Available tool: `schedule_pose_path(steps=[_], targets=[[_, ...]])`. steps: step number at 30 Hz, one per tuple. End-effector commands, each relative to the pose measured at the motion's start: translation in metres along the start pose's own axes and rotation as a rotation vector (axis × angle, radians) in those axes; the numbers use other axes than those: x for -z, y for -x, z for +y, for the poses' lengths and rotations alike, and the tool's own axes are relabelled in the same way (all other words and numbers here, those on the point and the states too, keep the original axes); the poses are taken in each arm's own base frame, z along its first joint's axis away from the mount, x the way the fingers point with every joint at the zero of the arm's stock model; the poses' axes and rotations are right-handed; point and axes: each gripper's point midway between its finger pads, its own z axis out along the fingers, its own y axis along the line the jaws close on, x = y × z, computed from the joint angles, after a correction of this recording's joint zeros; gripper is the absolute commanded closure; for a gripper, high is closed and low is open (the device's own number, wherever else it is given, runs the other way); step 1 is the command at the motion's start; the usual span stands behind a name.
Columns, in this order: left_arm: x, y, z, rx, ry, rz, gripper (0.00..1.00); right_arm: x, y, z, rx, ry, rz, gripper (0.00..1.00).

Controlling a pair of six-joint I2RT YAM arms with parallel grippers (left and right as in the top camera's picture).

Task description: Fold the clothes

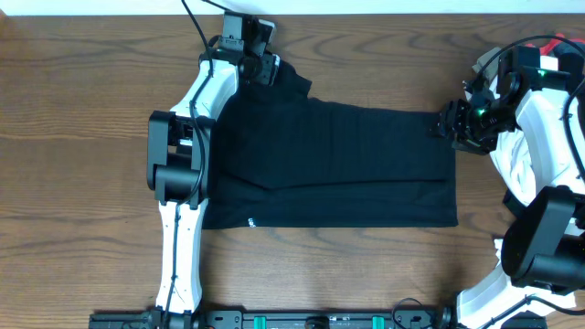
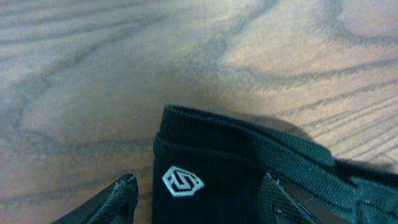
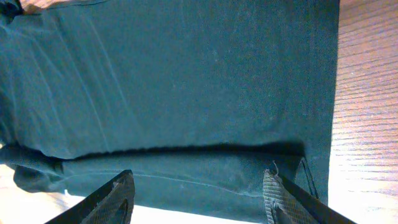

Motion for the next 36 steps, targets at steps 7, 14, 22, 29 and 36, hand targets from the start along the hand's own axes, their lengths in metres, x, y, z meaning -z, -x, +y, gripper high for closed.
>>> schedule_pose_path(steps=[7,14,22,29,36], targets=[[-0.018,-0.014,0.001,-0.020,0.009,0.032,0.56,0.004,0.002,0.008,0.035,0.002,-0.011,0.40],[-0.014,-0.011,-0.001,-0.023,0.008,0.032,0.94,0.004,0.002,0.007,0.036,0.000,-0.012,0.40],[0.056,0.022,0.002,-0.027,0.098,0.025,0.94,0.007,0.034,-0.005,0.058,-0.076,-0.140,0.38],[0.110,0.013,-0.016,-0.013,0.082,0.121,0.94,-0.001,0.080,-0.028,-0.072,-0.115,-0.283,0.39],[0.133,-0.005,-0.029,0.017,0.065,0.215,0.94,-0.053,0.101,-0.043,-0.100,-0.040,-0.242,0.40]])
